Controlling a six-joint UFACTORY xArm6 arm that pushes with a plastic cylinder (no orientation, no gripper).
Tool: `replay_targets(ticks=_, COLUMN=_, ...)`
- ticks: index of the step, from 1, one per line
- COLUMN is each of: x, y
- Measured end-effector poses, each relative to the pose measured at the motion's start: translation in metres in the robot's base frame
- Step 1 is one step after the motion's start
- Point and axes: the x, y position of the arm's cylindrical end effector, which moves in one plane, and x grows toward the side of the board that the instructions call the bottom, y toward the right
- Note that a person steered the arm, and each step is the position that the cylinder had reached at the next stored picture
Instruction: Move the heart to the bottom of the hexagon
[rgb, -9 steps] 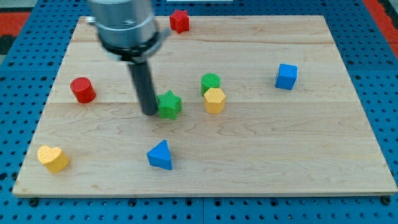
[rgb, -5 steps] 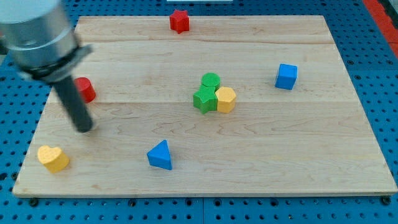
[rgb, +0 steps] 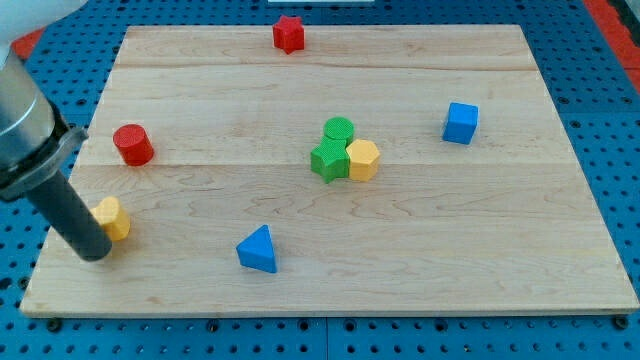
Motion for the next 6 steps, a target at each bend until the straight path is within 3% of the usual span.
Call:
replay_targets(ticks=1, x=-0.002, y=0.003)
replay_targets(ticks=3, x=-0.018, y=0.086)
replay_targets(ticks=6, x=-0.016, y=0.076)
